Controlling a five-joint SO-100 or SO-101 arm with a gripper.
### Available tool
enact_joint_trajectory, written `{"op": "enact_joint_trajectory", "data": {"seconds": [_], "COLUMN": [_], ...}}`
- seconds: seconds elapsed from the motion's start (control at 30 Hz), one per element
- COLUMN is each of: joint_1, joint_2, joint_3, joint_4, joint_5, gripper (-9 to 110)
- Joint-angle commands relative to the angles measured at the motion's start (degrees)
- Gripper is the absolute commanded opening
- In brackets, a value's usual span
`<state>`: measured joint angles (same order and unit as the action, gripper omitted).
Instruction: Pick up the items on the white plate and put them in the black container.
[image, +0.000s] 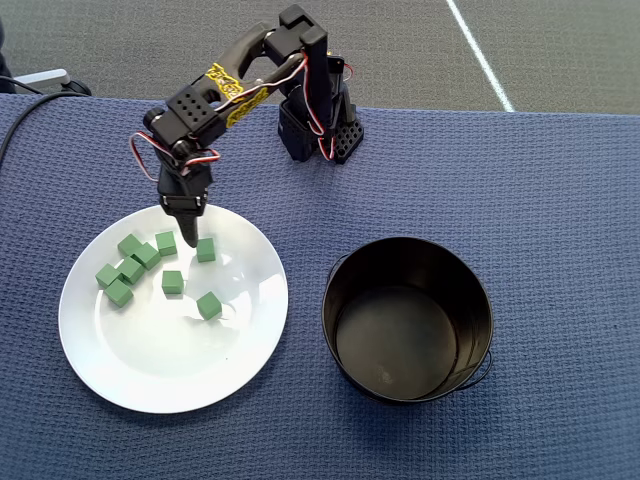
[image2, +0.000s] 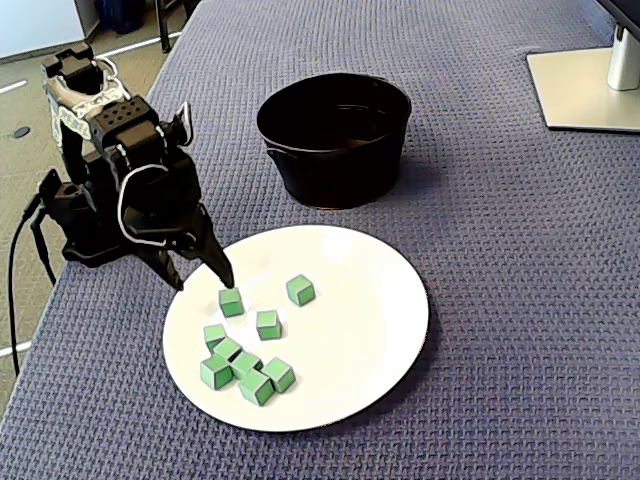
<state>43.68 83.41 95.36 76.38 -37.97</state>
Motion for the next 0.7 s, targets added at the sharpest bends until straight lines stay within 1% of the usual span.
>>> {"op": "enact_joint_trajectory", "data": {"seconds": [0.0, 0.13, 0.27, 0.47, 0.67], "joint_1": [0.18, -0.35, -1.85, -3.52, -5.01], "joint_2": [-0.44, -2.11, -4.48, -6.33, -6.77], "joint_3": [1.76, 1.93, -0.7, -0.62, -1.41], "joint_4": [-2.9, -5.71, -5.54, -7.91, -7.56], "joint_5": [-4.13, -4.48, -3.52, -2.55, -1.32], "gripper": [22, 23, 24, 23, 22]}}
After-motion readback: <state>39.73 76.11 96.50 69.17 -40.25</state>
